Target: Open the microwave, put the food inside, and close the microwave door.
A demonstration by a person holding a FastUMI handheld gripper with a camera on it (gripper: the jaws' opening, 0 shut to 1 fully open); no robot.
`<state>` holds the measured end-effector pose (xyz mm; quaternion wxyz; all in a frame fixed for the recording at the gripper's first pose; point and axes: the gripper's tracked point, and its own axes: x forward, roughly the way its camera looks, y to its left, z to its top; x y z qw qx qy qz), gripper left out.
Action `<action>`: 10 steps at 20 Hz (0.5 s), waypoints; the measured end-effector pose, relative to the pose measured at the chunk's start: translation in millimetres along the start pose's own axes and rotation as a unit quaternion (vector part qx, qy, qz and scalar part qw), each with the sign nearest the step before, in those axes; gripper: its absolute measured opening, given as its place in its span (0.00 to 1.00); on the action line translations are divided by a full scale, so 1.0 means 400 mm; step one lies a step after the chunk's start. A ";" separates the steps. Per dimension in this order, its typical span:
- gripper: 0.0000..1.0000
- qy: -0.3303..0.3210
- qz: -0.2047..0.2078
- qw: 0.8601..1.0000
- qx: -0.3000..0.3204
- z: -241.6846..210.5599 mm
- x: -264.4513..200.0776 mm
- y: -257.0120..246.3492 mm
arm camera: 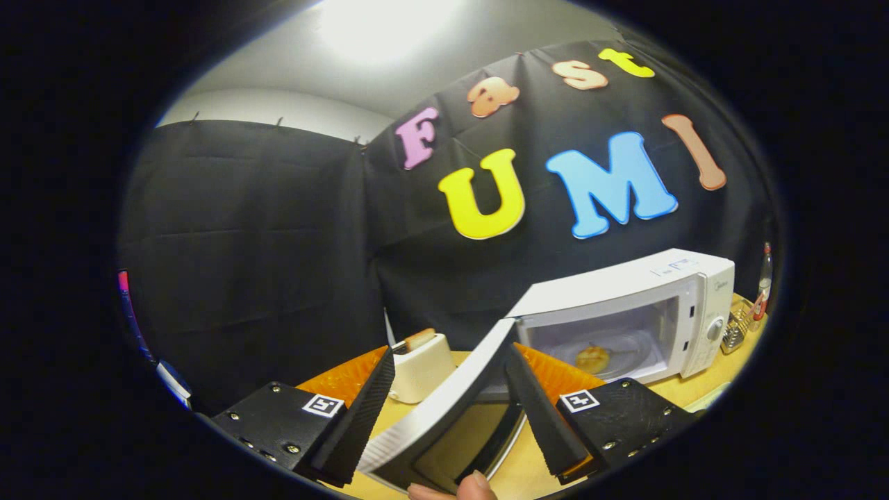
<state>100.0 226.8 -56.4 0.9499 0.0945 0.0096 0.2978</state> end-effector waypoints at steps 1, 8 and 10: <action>0.97 -0.009 0.008 1.000 -0.017 0.009 -0.020 0.036; 0.97 -0.004 0.094 0.992 -0.082 -0.089 -0.049 0.285; 0.97 0.016 0.104 0.990 -0.088 -0.163 -0.043 0.320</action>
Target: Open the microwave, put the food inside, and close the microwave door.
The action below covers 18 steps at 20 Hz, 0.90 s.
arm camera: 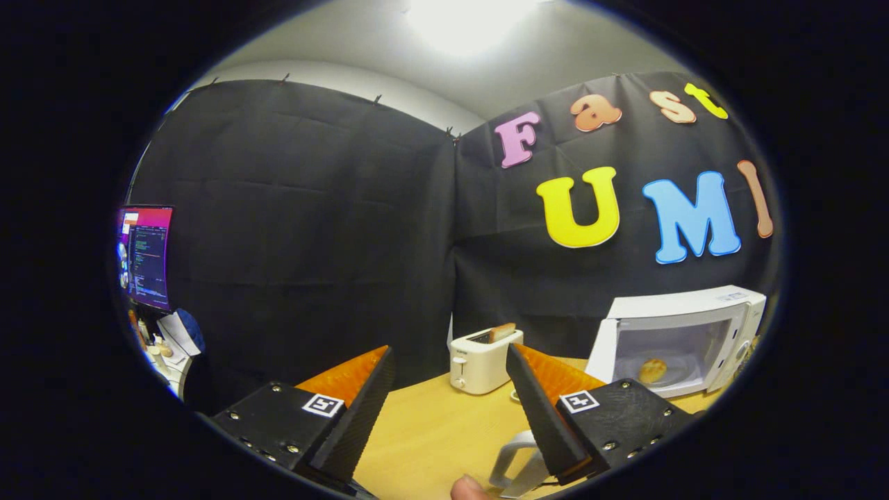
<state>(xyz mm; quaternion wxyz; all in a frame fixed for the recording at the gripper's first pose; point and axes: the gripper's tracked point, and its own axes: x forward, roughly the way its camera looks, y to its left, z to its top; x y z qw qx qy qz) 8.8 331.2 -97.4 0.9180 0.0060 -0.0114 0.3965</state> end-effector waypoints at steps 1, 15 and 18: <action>0.96 0.008 -0.010 1.000 -0.006 -0.025 0.012 -0.005; 0.01 0.112 -0.133 0.985 -0.014 -0.350 -0.076 -0.218; 0.01 0.102 -0.169 0.980 -0.031 -0.331 -0.127 -0.311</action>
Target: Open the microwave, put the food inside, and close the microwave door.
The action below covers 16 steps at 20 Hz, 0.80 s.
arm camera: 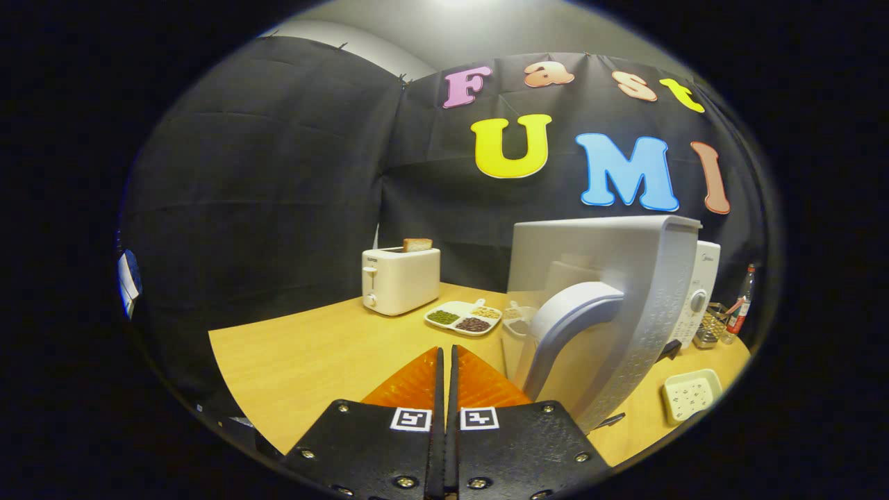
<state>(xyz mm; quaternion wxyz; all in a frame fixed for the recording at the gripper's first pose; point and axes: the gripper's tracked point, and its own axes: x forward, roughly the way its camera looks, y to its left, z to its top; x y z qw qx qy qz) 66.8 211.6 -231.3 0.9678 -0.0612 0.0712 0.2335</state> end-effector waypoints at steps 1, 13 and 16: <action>0.01 0.002 -0.009 1.000 0.000 -0.006 0.002 -0.030; 0.01 0.002 -0.158 0.987 0.030 -0.011 -0.007 -0.483; 0.01 0.006 -0.188 0.981 0.044 -0.013 0.009 -0.580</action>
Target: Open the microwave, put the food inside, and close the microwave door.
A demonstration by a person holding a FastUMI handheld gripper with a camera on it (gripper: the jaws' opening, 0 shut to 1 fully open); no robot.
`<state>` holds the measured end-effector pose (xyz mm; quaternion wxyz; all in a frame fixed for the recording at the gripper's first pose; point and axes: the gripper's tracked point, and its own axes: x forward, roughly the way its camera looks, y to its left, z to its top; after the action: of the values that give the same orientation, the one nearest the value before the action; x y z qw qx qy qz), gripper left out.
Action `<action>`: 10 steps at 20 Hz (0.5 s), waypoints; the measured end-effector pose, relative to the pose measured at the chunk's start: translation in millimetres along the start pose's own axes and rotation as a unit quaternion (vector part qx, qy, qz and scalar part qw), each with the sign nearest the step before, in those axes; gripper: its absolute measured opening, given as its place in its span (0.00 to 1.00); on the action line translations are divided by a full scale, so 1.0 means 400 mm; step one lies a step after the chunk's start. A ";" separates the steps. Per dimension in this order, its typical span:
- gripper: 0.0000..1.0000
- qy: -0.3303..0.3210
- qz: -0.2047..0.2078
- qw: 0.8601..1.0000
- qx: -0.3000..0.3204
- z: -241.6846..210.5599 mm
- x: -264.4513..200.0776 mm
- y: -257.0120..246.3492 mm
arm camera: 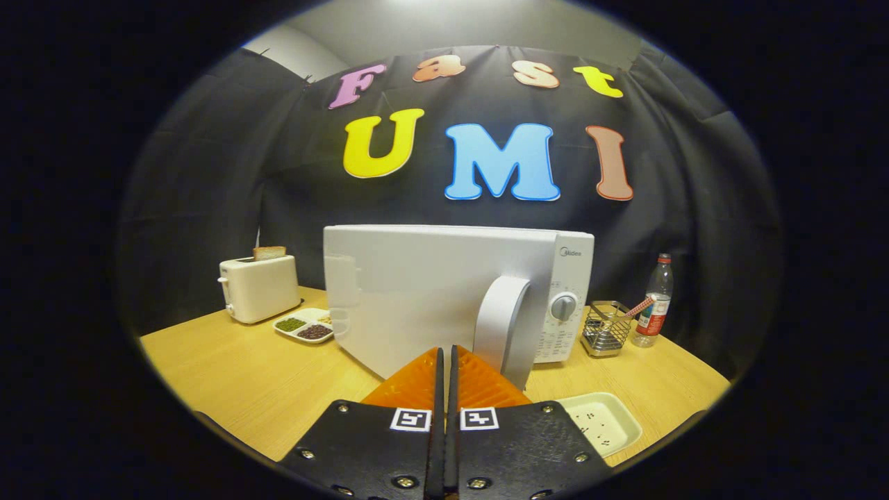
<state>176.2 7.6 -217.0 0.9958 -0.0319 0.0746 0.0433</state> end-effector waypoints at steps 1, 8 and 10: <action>0.01 0.001 -0.010 1.000 0.000 0.000 0.019 -0.025; 0.01 0.001 -0.058 0.998 0.001 0.015 0.145 -0.134; 0.01 0.000 -0.065 0.998 -0.005 0.019 0.179 -0.148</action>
<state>253.4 -44.8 -216.9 0.9963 -0.0412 0.0725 -0.0208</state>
